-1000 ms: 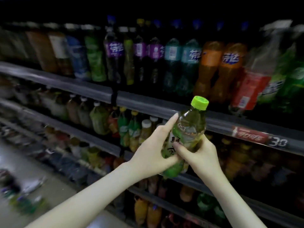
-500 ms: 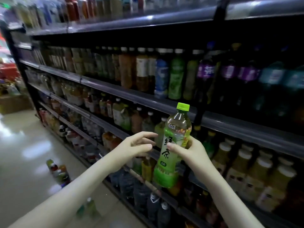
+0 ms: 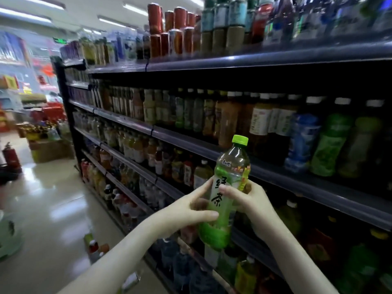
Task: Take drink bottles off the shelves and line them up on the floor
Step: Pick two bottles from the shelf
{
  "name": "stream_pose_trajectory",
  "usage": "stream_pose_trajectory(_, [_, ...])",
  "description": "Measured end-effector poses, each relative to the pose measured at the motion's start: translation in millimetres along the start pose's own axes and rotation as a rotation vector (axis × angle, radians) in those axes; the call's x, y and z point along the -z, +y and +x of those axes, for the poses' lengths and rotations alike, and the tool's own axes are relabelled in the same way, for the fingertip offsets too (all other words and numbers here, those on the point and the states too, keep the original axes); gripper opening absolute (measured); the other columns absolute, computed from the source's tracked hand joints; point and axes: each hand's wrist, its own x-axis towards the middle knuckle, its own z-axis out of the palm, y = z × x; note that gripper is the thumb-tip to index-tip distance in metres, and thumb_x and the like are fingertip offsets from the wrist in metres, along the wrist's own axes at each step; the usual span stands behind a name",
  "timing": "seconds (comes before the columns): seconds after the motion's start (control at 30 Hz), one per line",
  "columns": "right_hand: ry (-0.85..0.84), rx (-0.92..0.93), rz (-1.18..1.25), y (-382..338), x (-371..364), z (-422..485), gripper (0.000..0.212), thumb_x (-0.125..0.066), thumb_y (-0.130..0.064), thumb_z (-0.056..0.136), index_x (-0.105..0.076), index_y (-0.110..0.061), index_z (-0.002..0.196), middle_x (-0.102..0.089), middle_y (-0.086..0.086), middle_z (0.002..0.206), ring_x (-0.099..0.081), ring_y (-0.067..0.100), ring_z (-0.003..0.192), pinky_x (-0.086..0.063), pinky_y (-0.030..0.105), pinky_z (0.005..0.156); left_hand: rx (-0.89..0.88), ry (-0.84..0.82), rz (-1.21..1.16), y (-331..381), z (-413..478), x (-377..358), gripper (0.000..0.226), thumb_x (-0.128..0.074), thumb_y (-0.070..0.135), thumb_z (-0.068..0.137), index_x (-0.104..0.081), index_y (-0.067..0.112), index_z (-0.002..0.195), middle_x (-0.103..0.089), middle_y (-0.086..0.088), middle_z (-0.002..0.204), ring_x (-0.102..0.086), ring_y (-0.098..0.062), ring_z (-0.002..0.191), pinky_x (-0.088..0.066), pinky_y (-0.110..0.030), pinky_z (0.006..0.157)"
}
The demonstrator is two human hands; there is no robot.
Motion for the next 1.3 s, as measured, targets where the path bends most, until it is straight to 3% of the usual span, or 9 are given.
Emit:
stream_pose_trajectory(0.13, [-0.005, 0.078, -0.010, 11, -42, 71, 0.025, -0.077, -0.026, 0.076, -0.070, -0.023, 0.099, -0.075, -0.005, 0.093, -0.071, 0.012, 0.087, -0.057, 0.037, 0.082, -0.088, 0.100, 0.025, -21, 34, 63, 0.073, -0.073, 0.026, 0.084, -0.030, 0.076, 0.114, -0.058, 0.009, 0.127, -0.056, -0.007, 0.118, -0.048, -0.031, 0.099])
stream_pose_trajectory(0.3, [-0.038, 0.203, 0.074, 20, -89, 163, 0.031, -0.075, -0.017, 0.078, -0.064, -0.029, 0.105, -0.073, -0.014, 0.093, -0.069, 0.002, 0.085, -0.052, 0.014, 0.065, -0.208, 0.344, 0.277, -26, 79, 148, 0.079, -0.077, 0.033, 0.072, -0.031, 0.074, 0.121, -0.066, 0.016, 0.114, -0.060, 0.004, 0.107, -0.053, -0.027, 0.090])
stream_pose_trajectory(0.5, [-0.049, 0.281, -0.060, 29, -135, 276, 0.051, -0.087, -0.017, 0.064, -0.066, -0.015, 0.110, -0.073, -0.002, 0.101, -0.069, 0.012, 0.094, -0.056, 0.027, 0.079, -0.458, 0.632, 0.699, -40, 138, 244, 0.090, -0.075, 0.025, 0.077, -0.014, 0.076, 0.121, -0.052, 0.034, 0.093, -0.048, 0.020, 0.089, -0.033, 0.004, 0.076])
stream_pose_trajectory(0.6, [0.034, 0.340, -0.139, 36, -152, 316, 0.043, -0.087, -0.008, 0.063, -0.069, -0.013, 0.102, -0.074, -0.008, 0.092, -0.069, 0.006, 0.085, -0.054, 0.020, 0.069, -0.591, 0.665, 0.682, -52, 173, 278, 0.074, -0.069, 0.027, 0.079, -0.030, 0.057, 0.133, -0.047, 0.025, 0.117, -0.038, 0.017, 0.109, -0.030, 0.006, 0.086])
stream_pose_trajectory(0.77, [0.141, 0.379, -0.183, 32, -177, 380, 0.046, -0.086, -0.017, 0.063, -0.066, -0.009, 0.104, -0.074, -0.001, 0.093, -0.070, 0.013, 0.088, -0.056, 0.036, 0.076, -0.816, 0.649, 0.622, -56, 233, 338, 0.071, -0.062, 0.017, 0.077, -0.031, 0.033, 0.139, -0.048, 0.015, 0.127, -0.047, 0.002, 0.120, -0.037, -0.007, 0.099])
stream_pose_trajectory(0.9, [0.247, 0.363, -0.276, 17, -196, 423, 0.062, -0.078, -0.020, 0.077, -0.045, -0.028, 0.130, -0.063, -0.022, 0.104, -0.059, -0.013, 0.093, -0.047, 0.007, 0.073, -0.573, 0.609, 0.512, -51, 272, 375, 0.071, -0.071, 0.024, 0.079, -0.032, 0.036, 0.138, -0.061, 0.015, 0.098, -0.061, -0.006, 0.088, -0.043, -0.002, 0.070])
stream_pose_trajectory(1.0, [0.317, 0.215, -0.485, 15, -205, 452, 0.051, -0.065, -0.032, 0.088, -0.044, -0.026, 0.134, -0.055, -0.022, 0.105, -0.052, -0.013, 0.085, -0.039, -0.001, 0.066, -0.375, 0.534, 0.343, -58, 308, 399, 0.068, -0.069, 0.028, 0.082, -0.033, 0.029, 0.139, -0.065, 0.006, 0.102, -0.064, -0.011, 0.086, -0.051, -0.014, 0.067])
stream_pose_trajectory(1.13, [0.345, 0.074, -0.785, 30, -215, 486, 0.040, -0.043, -0.042, 0.099, -0.051, -0.019, 0.131, -0.060, 0.002, 0.124, -0.055, 0.015, 0.112, -0.039, 0.017, 0.082, -0.245, 0.445, 0.303, -66, 352, 433, 0.068, -0.068, 0.036, 0.083, -0.032, 0.022, 0.139, -0.063, -0.005, 0.116, -0.064, -0.022, 0.100, -0.055, -0.035, 0.084])
stream_pose_trajectory(1.3, [0.437, -0.032, -0.811, 45, -230, 511, 0.031, -0.033, -0.030, 0.103, -0.054, -0.011, 0.116, -0.063, 0.010, 0.108, -0.061, 0.022, 0.096, -0.050, 0.035, 0.087, -0.247, 0.332, 0.352, -73, 380, 443, 0.063, -0.063, 0.035, 0.087, -0.030, 0.016, 0.137, -0.062, -0.012, 0.116, -0.062, -0.030, 0.104, -0.053, -0.036, 0.084])
